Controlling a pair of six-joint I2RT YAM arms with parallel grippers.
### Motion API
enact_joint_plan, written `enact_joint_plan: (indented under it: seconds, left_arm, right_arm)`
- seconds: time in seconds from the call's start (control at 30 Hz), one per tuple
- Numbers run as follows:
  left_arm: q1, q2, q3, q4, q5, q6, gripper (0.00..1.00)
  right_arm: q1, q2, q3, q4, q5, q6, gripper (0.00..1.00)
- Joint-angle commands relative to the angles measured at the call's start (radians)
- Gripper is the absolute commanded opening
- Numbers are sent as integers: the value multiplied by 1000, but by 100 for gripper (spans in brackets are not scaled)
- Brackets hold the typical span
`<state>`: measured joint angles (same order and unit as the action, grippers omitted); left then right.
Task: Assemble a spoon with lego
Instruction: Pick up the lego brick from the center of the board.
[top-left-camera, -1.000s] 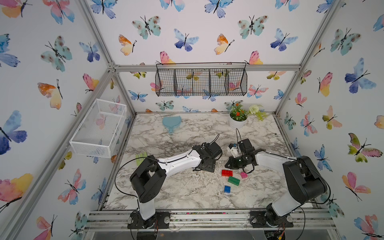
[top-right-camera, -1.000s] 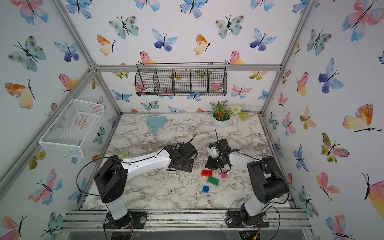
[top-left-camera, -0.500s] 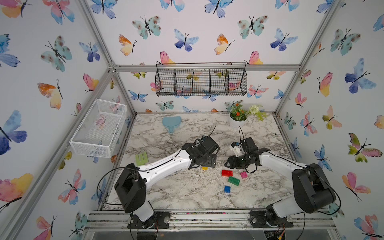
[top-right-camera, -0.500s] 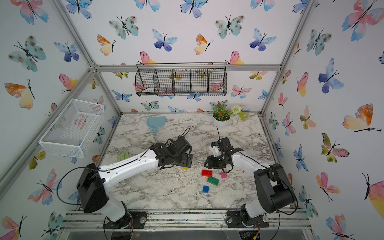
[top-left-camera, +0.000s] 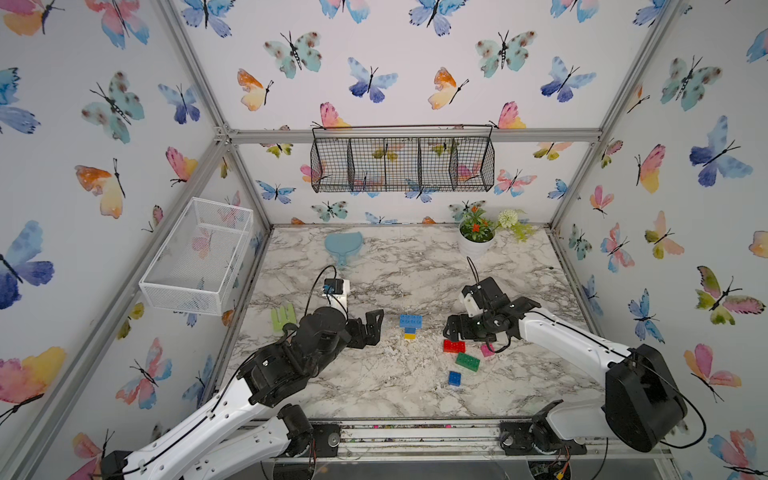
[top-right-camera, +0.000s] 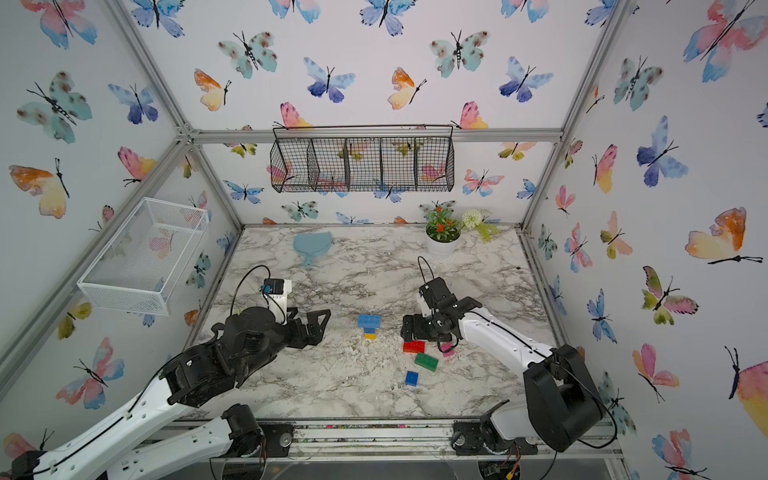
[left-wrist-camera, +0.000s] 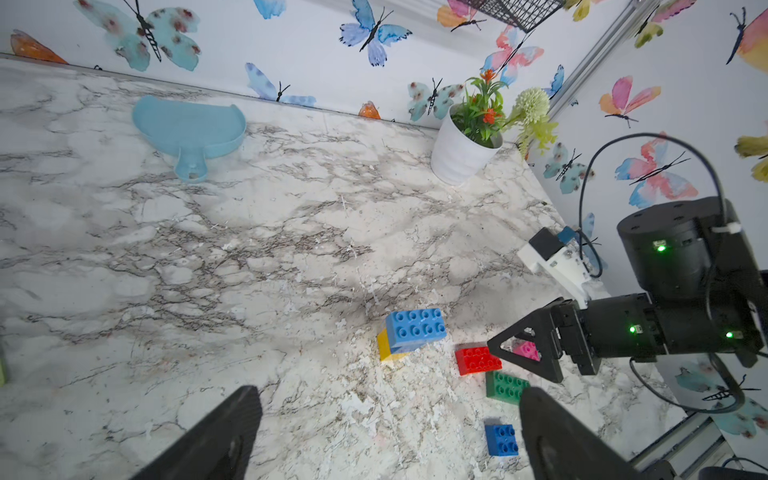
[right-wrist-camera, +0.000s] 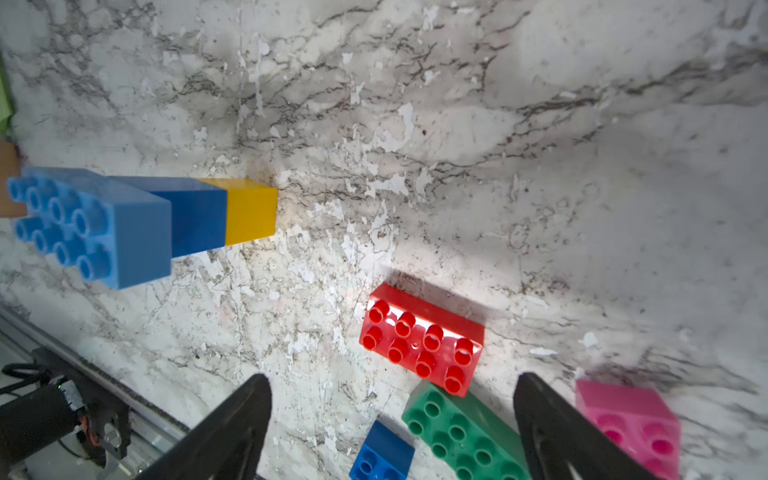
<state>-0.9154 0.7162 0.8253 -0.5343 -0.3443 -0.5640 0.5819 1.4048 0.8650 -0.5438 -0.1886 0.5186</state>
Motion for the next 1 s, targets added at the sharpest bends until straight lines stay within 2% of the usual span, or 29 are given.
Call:
enact_joint_plan:
  seconds: [0.0, 0.2, 0.47, 0.97]
  left_arm:
    - [5, -37, -53, 24, -10, 13, 98]
    - [4, -76, -115, 19, 18, 9, 98]
    - [4, -135, -151, 5, 27, 3, 98]
    - [5, -167, -163, -3, 23, -7, 98]
  right_arm:
    - [35, 41, 47, -24, 120, 96, 98]
    - [90, 130, 53, 9, 178, 177, 95]
    - [130, 173, 49, -13, 239, 234, 90]
    - [146, 215, 33, 4, 241, 252, 75]
